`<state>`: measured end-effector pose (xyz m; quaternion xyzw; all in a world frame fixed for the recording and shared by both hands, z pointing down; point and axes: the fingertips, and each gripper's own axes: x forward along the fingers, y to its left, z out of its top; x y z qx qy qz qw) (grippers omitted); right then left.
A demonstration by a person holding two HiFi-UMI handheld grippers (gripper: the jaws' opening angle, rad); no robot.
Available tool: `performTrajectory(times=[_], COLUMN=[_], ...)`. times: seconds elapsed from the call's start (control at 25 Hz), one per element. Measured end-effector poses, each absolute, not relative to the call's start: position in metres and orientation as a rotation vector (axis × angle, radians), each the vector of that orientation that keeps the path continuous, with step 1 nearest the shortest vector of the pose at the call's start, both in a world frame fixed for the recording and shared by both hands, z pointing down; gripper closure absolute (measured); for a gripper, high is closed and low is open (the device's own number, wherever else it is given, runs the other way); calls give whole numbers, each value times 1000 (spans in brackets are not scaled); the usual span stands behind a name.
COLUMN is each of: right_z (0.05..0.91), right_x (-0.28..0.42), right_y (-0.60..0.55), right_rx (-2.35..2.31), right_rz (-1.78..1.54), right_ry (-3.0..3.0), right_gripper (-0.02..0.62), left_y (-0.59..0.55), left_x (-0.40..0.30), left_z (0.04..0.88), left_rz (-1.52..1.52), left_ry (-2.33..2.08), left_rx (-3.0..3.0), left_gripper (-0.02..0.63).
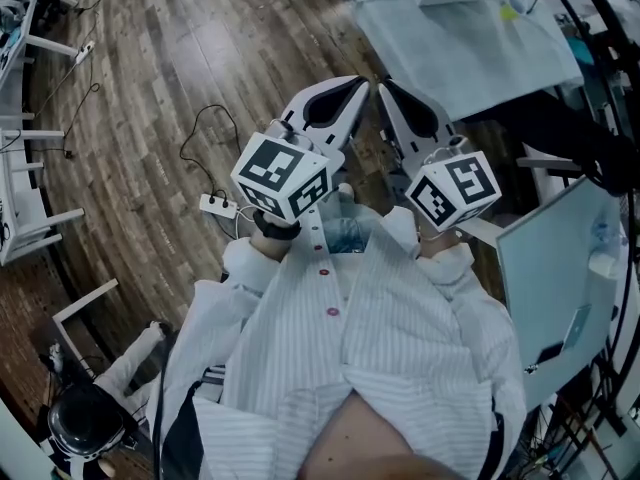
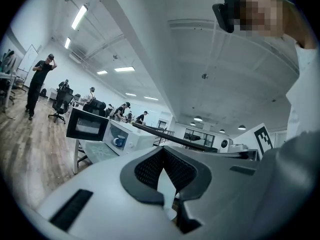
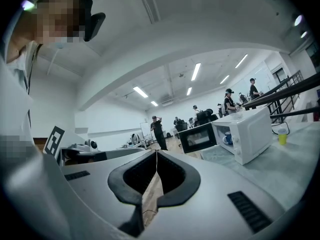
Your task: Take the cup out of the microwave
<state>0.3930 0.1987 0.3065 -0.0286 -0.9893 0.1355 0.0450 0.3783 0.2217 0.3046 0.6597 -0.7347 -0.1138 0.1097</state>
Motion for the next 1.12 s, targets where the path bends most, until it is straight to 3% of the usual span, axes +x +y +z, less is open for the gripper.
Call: performTrajectory(times=[0.48, 1.12], right_z=[323, 318], right_x=[357, 202], right_y=[191, 156], right_rx=[-93, 6], right_rz=[457, 466], right_ry=[-2980, -2996], right_gripper=[560, 561], left_y=[219, 185], left_x=[338, 180], left_z=[314, 310], left_rz=[-350, -324], left_ry=[-2175, -2117], left_rx=[1891, 1958], left_gripper=[598, 598])
